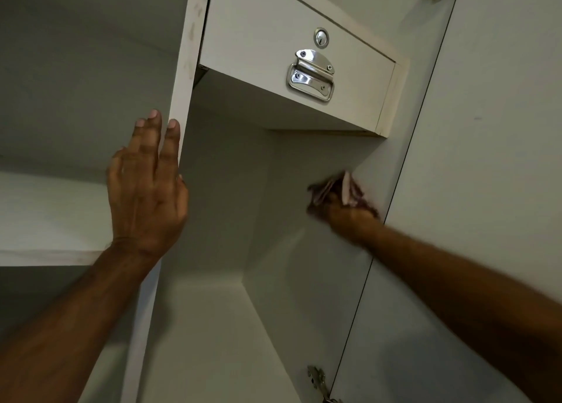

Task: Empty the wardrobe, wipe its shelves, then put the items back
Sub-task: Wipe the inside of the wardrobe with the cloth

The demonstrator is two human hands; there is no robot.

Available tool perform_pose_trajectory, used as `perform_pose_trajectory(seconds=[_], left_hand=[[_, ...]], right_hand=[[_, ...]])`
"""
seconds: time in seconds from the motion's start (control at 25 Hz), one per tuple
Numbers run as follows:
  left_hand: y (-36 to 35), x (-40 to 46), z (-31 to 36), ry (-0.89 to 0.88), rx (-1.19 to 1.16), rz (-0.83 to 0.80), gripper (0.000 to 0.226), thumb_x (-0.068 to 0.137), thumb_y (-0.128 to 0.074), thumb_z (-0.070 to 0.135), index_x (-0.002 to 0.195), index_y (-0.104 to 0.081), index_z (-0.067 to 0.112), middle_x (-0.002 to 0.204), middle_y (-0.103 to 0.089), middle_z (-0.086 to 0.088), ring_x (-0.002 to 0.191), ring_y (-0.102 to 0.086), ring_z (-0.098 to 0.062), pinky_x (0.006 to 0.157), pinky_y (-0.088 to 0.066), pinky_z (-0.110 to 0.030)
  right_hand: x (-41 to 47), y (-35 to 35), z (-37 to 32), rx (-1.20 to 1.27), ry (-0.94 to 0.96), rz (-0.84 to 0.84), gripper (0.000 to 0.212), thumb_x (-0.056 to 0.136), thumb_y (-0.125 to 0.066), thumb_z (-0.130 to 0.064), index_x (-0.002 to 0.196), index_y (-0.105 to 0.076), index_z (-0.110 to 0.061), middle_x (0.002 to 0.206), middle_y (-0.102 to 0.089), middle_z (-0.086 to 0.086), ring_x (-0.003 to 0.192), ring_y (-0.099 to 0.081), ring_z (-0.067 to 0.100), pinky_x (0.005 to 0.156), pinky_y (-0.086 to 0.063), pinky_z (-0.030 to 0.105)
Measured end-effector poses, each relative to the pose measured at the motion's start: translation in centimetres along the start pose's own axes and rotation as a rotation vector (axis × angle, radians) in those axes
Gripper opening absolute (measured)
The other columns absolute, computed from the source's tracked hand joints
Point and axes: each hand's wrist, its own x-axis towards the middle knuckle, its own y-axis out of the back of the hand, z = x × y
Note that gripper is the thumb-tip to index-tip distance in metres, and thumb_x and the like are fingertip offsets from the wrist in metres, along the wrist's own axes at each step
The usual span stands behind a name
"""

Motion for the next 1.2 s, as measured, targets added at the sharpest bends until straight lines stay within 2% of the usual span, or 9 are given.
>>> perform_pose_trajectory(seconds=[0.2,0.4,0.44,0.52,0.6,0.72,0.84,1.08,1.2], left_hand=[[0.0,0.0,-0.1,-0.017,-0.015,-0.008,0.069,0.095,-0.049,0.011,0.159,-0.024,0.018,0.164,-0.021,-0.018,0.151,-0.024,-0.036,0.109,-0.030,-0.059],[0.3,0.1,0.0,-0.041,0.028,-0.023,0.067,0.094,-0.048,0.009,0.157,-0.030,0.019,0.165,-0.018,-0.017,0.153,-0.019,-0.034,0.112,-0.025,-0.059],[0.4,0.2,-0.1,-0.053,0.034,-0.030,0.066,0.093,-0.048,0.008,0.157,-0.032,0.020,0.166,-0.017,-0.017,0.153,-0.018,-0.033,0.113,-0.024,-0.060],[0.4,0.2,-0.1,-0.082,0.048,-0.039,0.063,0.093,-0.047,0.008,0.154,-0.038,0.020,0.166,-0.015,-0.016,0.154,-0.016,-0.032,0.114,-0.023,-0.060],[0.6,0.3,-0.3,-0.096,0.051,-0.053,0.062,0.092,-0.048,0.007,0.153,-0.041,0.020,0.166,-0.014,-0.015,0.154,-0.015,-0.031,0.115,-0.020,-0.061],[0.7,0.3,-0.1,-0.148,0.081,-0.063,0.060,0.092,-0.048,0.007,0.151,-0.043,0.018,0.166,-0.014,-0.016,0.154,-0.013,-0.032,0.117,-0.015,-0.062],[0.8,0.9,-0.1,-0.281,0.164,-0.064,0.057,0.091,-0.049,0.002,0.147,-0.048,0.015,0.165,-0.018,-0.018,0.153,-0.016,-0.035,0.119,-0.010,-0.063],[0.8,2.3,2.1,-0.643,0.414,-0.209,0.040,0.096,-0.034,-0.002,0.113,-0.070,0.003,0.141,-0.055,-0.026,0.141,-0.042,-0.042,0.121,-0.012,-0.059],[0.4,6.2,2.6,-0.734,0.499,-0.358,0.027,0.081,-0.052,-0.003,0.101,-0.070,0.001,0.108,-0.070,-0.027,0.115,-0.065,-0.042,0.113,-0.030,-0.058]], right_hand=[[6.2,3.8,1.0,-0.609,-0.044,0.106,0.047,0.098,-0.040,-0.029,0.144,-0.048,-0.019,0.152,-0.040,0.015,0.145,-0.026,0.035,0.123,-0.001,0.050],[-3.3,-8.4,-0.3,-0.512,0.262,-0.276,0.061,0.102,-0.016,-0.041,0.157,-0.028,-0.015,0.166,-0.016,0.010,0.153,0.000,0.035,0.106,0.039,0.043],[-5.1,-9.6,-0.4,-0.462,0.280,-0.365,0.065,0.102,-0.015,-0.046,0.155,-0.031,-0.013,0.165,-0.018,0.010,0.153,-0.006,0.033,0.112,0.033,0.043],[-3.4,-8.8,-0.2,-0.381,0.380,-0.329,0.062,0.099,-0.044,-0.051,0.150,-0.042,-0.016,0.157,-0.033,0.011,0.146,-0.028,0.032,0.124,-0.013,0.043],[2.3,-5.1,0.4,-0.288,0.215,-0.126,0.072,0.078,-0.069,-0.062,0.138,-0.053,-0.027,0.134,-0.053,0.000,0.126,-0.051,0.023,0.100,-0.044,0.029],[10.0,0.6,0.7,-0.003,-0.194,0.089,0.078,0.086,-0.067,-0.052,0.151,-0.031,-0.028,0.142,-0.040,-0.006,0.130,-0.038,0.015,0.114,-0.028,0.030],[9.7,-2.7,0.4,-0.326,-0.081,0.161,0.064,0.103,-0.038,-0.031,0.160,-0.010,-0.022,0.166,-0.009,0.011,0.152,-0.005,0.036,0.121,0.003,0.057],[0.8,-17.8,-0.6,-0.256,0.238,-0.393,0.065,0.094,-0.051,-0.045,0.154,-0.030,-0.032,0.159,-0.018,0.023,0.146,-0.028,0.036,0.121,-0.026,0.047],[8.2,-14.1,0.2,-0.102,0.136,-0.087,0.050,0.073,-0.073,-0.044,0.119,-0.065,-0.029,0.117,-0.057,-0.001,0.115,-0.059,0.024,0.089,-0.052,0.031]])
